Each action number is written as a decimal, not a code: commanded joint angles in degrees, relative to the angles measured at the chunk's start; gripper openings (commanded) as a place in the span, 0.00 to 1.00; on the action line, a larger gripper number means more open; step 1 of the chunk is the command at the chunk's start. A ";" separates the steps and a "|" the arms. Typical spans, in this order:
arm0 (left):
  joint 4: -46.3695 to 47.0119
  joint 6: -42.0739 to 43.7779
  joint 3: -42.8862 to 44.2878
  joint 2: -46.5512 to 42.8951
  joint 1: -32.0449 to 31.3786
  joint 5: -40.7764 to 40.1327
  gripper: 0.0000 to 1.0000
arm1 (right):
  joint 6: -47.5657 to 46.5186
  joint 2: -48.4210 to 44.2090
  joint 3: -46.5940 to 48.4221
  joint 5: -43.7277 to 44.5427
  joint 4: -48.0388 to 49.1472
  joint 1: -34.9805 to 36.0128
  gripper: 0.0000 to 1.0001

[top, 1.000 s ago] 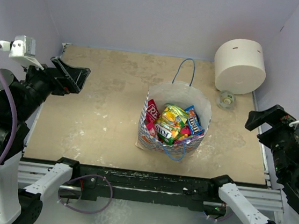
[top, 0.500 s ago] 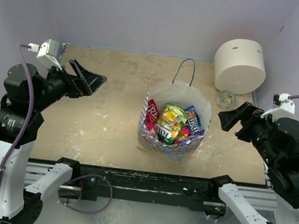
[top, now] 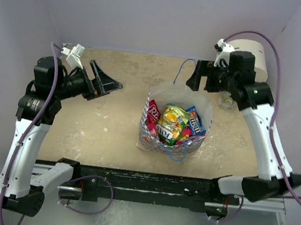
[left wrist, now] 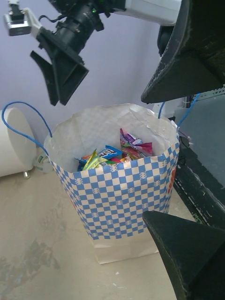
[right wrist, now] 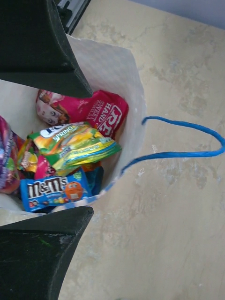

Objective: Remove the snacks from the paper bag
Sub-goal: Adjust the paper bag at the center of the board, then take out the snack from the paper bag.

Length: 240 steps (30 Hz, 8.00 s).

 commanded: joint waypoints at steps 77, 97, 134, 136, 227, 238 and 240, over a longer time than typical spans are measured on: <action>-14.12 -12.55 8.09 13.56 -43.23 -26.30 0.31 | 2.31 -3.92 -1.49 -14.26 1.27 -13.26 0.19; -20.50 0.72 19.62 21.72 -27.72 -19.23 0.00 | -5.22 3.41 -3.52 -29.97 8.61 -13.18 0.52; -19.76 5.16 26.20 25.37 -17.09 -9.09 0.00 | 23.52 -5.52 -12.21 -30.59 30.33 -13.31 0.00; -19.50 5.66 28.57 26.96 -17.04 -8.03 0.00 | 22.26 -5.46 -9.40 -29.23 29.48 -13.34 0.00; 5.68 42.13 14.38 43.51 -45.93 -56.41 0.35 | 15.31 5.34 5.42 -35.45 25.79 1.68 0.00; 4.71 39.94 12.18 45.17 -43.23 -61.88 0.42 | 13.30 4.85 5.28 -34.78 23.39 1.60 0.00; 5.27 40.08 11.16 44.65 -43.23 -61.82 0.46 | 13.22 4.85 5.19 -34.76 23.39 1.62 0.00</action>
